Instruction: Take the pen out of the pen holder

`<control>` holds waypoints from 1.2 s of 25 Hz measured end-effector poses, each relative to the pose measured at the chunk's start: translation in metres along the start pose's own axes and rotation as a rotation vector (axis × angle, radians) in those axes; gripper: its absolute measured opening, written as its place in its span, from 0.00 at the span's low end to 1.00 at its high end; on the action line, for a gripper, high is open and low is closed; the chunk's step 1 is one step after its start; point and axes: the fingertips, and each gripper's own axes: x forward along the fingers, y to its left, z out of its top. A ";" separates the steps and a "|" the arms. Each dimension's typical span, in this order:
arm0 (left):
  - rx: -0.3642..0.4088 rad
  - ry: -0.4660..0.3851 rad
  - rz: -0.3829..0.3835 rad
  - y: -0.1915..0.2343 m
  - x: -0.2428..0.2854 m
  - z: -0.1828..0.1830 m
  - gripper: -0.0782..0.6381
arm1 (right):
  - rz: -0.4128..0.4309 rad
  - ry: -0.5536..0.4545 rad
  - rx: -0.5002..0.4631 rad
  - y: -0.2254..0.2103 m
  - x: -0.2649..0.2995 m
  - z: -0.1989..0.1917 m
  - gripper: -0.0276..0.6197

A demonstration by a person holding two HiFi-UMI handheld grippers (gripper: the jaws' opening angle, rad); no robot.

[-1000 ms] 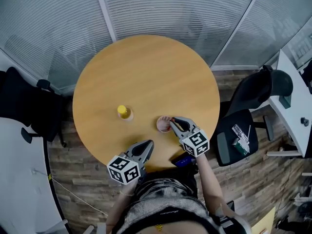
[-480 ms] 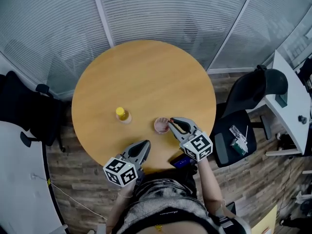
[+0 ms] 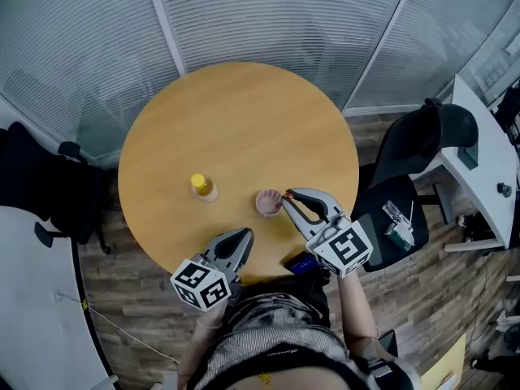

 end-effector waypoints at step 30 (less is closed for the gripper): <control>0.007 0.038 -0.039 -0.008 -0.005 -0.005 0.11 | -0.043 0.016 0.000 0.008 -0.014 0.017 0.14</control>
